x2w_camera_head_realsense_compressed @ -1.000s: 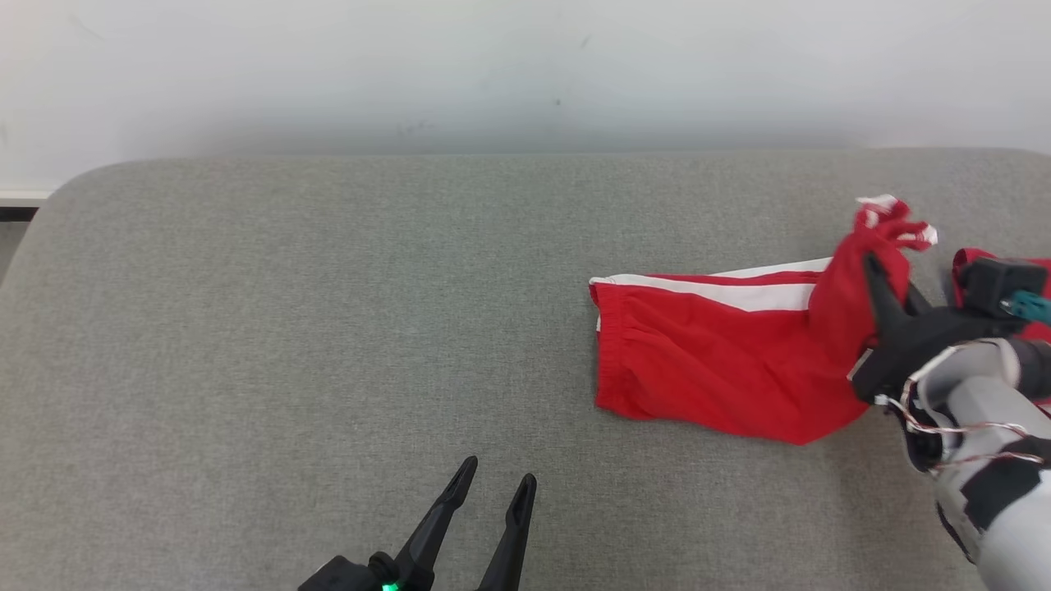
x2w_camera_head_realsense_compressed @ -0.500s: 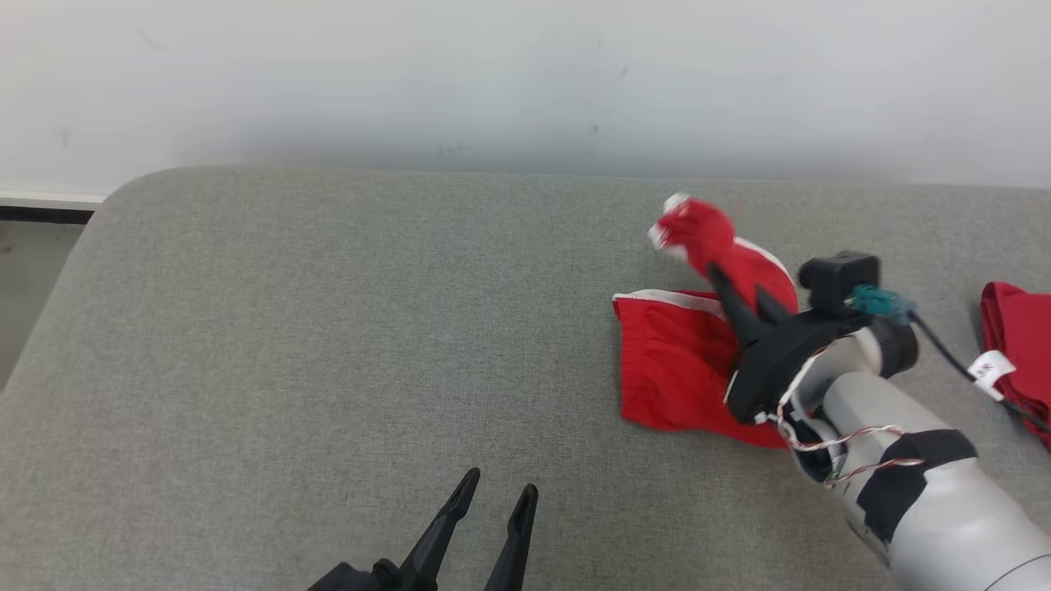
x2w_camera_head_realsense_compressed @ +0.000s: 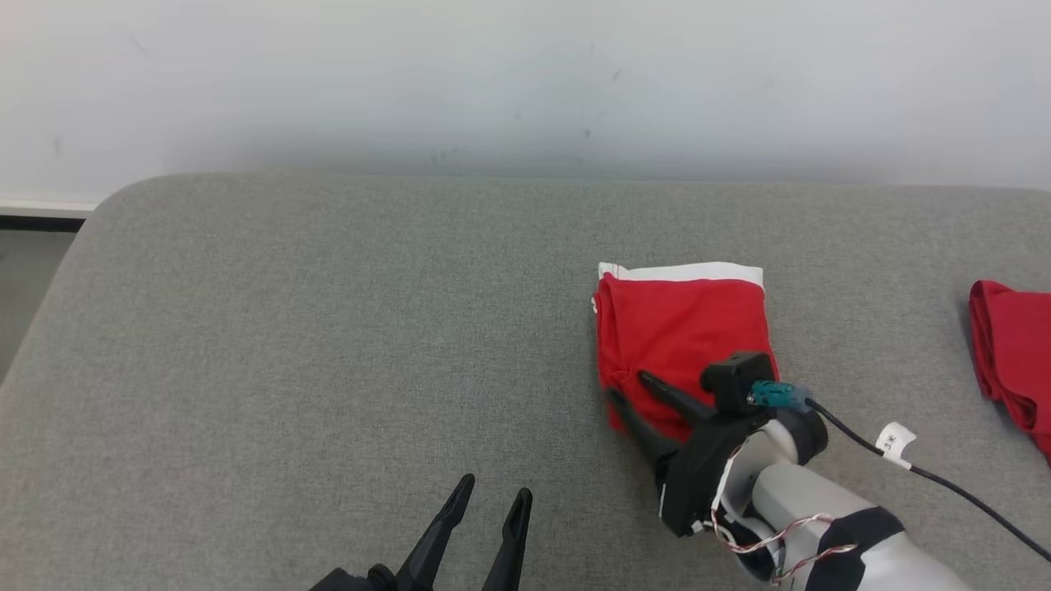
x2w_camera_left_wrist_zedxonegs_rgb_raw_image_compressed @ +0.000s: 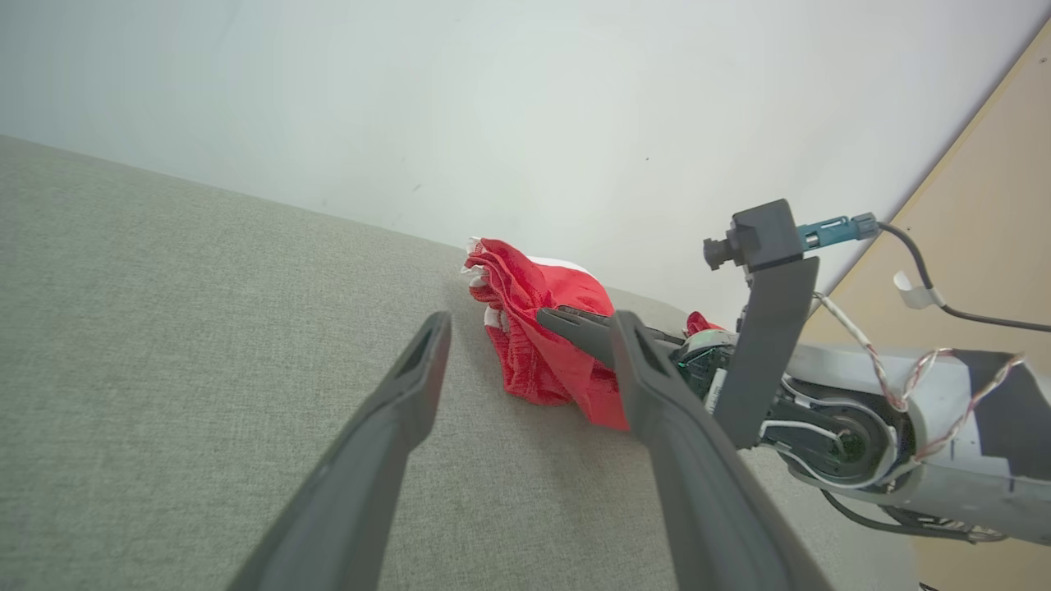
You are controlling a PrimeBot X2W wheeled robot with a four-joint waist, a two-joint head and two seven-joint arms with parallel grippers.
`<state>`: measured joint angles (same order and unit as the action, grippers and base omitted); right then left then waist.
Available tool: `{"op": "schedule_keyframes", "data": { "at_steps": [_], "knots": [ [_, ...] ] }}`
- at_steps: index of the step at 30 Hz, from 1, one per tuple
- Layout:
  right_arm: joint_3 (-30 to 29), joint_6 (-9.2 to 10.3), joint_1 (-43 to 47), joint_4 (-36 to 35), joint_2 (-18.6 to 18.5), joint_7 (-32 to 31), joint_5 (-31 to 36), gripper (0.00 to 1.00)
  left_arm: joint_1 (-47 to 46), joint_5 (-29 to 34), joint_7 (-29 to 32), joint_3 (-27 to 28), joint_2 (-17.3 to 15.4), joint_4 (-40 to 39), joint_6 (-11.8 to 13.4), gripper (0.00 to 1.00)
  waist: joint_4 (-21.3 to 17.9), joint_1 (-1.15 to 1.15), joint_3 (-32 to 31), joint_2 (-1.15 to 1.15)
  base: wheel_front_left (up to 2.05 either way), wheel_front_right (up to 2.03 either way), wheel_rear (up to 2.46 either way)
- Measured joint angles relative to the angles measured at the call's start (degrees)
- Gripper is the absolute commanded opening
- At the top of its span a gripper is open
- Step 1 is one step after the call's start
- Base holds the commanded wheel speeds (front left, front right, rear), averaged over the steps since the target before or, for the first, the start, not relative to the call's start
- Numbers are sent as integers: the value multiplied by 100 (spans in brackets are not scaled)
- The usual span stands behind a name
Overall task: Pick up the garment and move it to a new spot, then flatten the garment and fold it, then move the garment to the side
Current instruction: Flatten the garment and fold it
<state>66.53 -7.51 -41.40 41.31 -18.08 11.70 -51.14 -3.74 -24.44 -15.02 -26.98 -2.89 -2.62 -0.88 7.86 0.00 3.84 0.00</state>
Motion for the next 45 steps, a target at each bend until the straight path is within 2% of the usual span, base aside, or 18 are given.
{"op": "schedule_keyframes", "data": {
  "at_steps": [1, 5, 9, 14, 18, 26, 33, 39, 45],
  "knots": [
    [33, 0, 31, -52, 18, -1, -86, 100, 3, 2, 0, -5, 0, 4, 3, 100, -10, 0, -18, 0, 0, 0, 0],
    [208, 0, 232, -368, 52, -18, -415, 100, 42, 11, 0, 0, 0, 45, 5, 100, -51, 0, -115, 0, 0, 0, 0],
    [342, 0, 334, -781, -74, 51, -586, 100, 146, 13, 0, 22, 0, 62, 47, 100, -111, 0, -236, 0, 0, 0, 0],
    [304, 1, 369, -973, -297, 227, -467, 100, 257, 16, 0, 113, 0, 53, 100, 100, -213, -1, -368, 0, 0, 0, 0],
    [-24, 0, 457, -1058, -445, 308, -60, 100, 349, 93, 0, 310, -1, -27, 181, 100, -387, 0, -451, 0, 0, 0, 0],
    [-1761, 1, 1304, -1546, -644, 325, 1266, 100, 487, 291, 0, 824, -36, -224, 300, 100, -748, 0, -542, 0, 0, 0, 0],
    [-3025, 1, 2255, -2001, -582, 326, 2158, 100, 671, 556, -1, 1273, -54, -343, 348, 100, -942, -1, -647, 0, 0, 0, 0],
    [-3805, 1, 2968, -2550, -319, 327, 2861, 100, 849, 943, -1, 1507, -93, -375, 350, 100, -1018, -1, -765, 0, 0, 0, 0],
    [-4250, 1, 3619, -2878, -70, 327, 3294, 100, 1011, 1194, -1, 1706, -58, -441, 303, 100, -1039, -1, -898, -1, 0, 0, 0]
  ]
}}
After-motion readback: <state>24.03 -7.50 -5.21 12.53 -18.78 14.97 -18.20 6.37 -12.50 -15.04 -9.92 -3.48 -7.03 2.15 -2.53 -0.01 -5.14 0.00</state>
